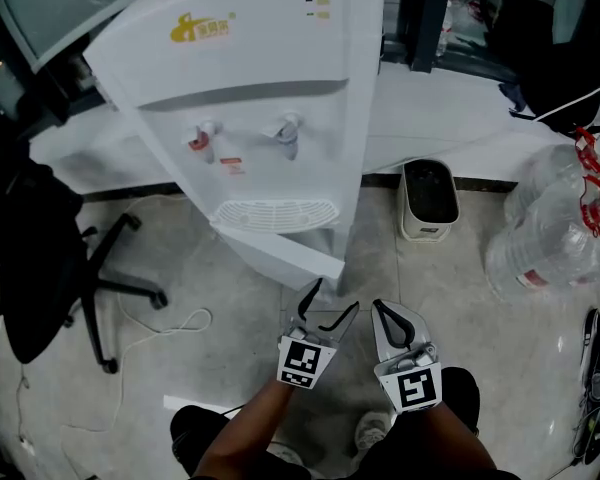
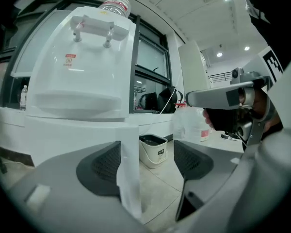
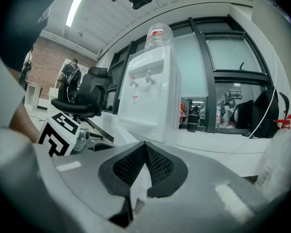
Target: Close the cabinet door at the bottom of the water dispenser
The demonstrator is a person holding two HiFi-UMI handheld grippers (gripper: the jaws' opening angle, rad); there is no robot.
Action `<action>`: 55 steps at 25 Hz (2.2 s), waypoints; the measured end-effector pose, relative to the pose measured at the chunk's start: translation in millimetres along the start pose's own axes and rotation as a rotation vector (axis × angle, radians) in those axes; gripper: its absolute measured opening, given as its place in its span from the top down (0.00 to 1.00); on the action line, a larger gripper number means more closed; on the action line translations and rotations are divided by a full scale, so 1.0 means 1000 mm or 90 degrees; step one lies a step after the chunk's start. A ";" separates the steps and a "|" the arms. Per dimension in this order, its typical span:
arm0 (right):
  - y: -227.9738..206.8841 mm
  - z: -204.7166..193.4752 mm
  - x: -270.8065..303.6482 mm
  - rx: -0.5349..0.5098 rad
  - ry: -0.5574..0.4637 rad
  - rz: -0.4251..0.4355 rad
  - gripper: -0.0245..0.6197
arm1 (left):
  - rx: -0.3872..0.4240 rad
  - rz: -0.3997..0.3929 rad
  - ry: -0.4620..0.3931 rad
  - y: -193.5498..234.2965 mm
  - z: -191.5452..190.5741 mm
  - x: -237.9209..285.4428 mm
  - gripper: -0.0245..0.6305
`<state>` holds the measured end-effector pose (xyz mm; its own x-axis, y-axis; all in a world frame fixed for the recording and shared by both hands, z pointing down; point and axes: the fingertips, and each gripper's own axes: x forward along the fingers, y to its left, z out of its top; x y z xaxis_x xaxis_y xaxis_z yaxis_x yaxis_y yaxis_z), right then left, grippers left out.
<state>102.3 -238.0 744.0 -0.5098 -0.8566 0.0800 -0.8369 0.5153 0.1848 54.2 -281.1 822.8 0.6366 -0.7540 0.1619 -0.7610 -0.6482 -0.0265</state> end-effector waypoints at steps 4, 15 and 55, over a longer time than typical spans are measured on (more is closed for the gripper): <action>-0.002 0.001 0.001 0.006 -0.005 0.003 0.96 | 0.015 -0.007 0.004 0.003 0.003 0.016 0.41; -0.001 0.002 0.002 0.013 -0.017 0.009 0.96 | -0.002 -0.021 0.002 0.024 0.011 0.044 0.40; 0.038 0.168 0.007 0.110 -0.031 0.038 0.96 | 0.019 0.072 -0.057 0.019 0.196 -0.097 0.79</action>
<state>33.4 -219.6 587.3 -0.5655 -0.8239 0.0379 -0.8242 0.5662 0.0100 2.4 -240.7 613.3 0.5561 -0.8284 0.0673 -0.8256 -0.5599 -0.0693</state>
